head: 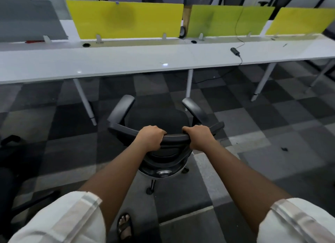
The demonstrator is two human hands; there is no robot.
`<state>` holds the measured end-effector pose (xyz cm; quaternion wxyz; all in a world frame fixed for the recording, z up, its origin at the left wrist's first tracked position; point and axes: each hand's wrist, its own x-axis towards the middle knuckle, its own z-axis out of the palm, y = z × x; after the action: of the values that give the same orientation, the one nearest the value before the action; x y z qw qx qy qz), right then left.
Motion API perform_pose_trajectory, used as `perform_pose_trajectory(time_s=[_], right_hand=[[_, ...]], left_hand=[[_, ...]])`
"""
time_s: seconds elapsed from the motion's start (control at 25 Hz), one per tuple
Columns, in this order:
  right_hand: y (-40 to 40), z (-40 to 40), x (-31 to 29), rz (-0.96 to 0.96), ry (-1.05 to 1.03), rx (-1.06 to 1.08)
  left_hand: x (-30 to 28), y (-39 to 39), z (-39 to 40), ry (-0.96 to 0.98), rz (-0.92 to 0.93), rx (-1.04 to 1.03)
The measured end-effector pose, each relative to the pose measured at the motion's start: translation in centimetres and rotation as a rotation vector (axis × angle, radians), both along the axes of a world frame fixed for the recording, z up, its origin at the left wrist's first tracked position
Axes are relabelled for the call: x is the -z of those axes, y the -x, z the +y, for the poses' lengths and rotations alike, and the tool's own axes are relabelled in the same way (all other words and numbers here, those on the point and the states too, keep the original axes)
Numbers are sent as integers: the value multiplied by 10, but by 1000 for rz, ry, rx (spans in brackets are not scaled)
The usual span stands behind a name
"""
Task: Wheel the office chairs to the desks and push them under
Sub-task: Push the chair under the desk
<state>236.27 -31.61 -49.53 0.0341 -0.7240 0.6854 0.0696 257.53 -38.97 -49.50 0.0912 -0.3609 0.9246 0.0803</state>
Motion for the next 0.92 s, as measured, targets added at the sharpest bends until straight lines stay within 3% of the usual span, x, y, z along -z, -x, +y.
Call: perform_pose_trajectory(time_s=[0.4, 0.76, 0.92], right_hand=[[161, 36, 5, 27, 30, 273], [348, 32, 11, 25, 34, 509], [425, 27, 11, 13, 29, 587]], left_hand=[[2, 207, 4, -7, 26, 242], [3, 394, -57, -137, 51, 488], [2, 468, -87, -91, 18, 519]])
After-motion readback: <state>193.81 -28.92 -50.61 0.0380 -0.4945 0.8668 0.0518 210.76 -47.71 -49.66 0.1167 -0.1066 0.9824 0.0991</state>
